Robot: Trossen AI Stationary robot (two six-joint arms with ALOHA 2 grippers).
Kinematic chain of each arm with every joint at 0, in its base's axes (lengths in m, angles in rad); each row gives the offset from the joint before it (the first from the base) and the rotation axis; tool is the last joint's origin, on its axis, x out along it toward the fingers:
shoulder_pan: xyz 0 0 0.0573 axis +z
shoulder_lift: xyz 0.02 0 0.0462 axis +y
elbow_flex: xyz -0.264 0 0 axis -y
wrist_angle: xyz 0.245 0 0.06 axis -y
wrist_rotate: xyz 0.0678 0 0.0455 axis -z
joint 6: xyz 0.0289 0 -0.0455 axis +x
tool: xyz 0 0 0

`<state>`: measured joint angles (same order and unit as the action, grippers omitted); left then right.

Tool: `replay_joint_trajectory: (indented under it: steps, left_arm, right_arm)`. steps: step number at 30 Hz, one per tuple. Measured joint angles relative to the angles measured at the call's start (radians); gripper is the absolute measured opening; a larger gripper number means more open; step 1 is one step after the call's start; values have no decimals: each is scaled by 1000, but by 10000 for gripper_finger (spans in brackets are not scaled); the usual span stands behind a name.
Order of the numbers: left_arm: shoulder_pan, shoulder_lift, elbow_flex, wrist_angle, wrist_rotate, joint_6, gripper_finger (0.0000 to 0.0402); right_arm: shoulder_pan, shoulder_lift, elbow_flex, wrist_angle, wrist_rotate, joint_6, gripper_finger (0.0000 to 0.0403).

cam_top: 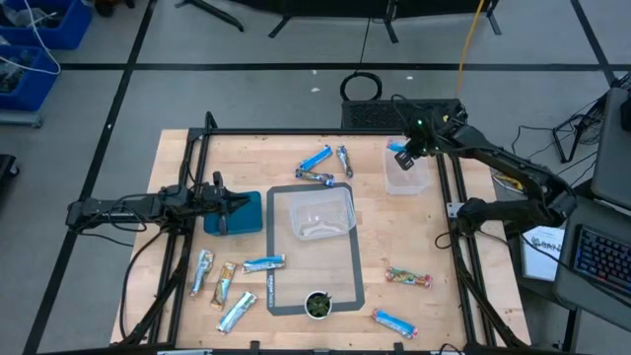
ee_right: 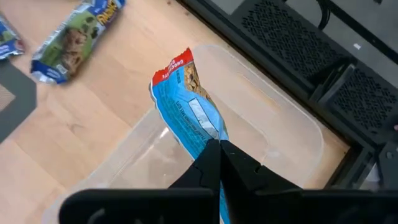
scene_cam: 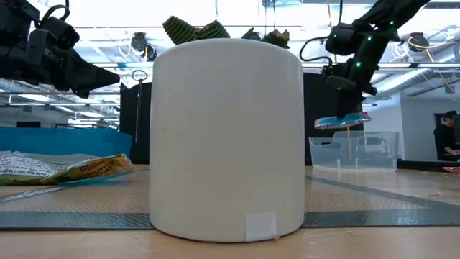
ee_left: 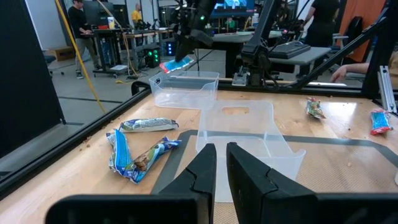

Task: Pick and place Granola Bars by type
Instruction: Put the red granola bar into the right transparent bin

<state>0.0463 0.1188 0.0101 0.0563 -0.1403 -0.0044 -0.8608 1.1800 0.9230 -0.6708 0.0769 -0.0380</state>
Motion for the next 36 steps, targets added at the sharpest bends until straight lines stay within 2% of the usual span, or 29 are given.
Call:
replay_joint_trajectory:
  steps: [11,25,29,36]
  left_arm:
    - [0,0,0,0,0,0,42]
    - [0,0,0,0,0,0,42]
    - [0,0,0,0,0,0,42]
    - [0,0,0,0,0,0,42]
  right_arm:
    - [-15,65,0,15,0,-11,0]
    - [-15,69,0,20,1,-27,2]
    - [-15,69,0,28,1,-3,17]
    - [-15,69,0,38,2,0,68]
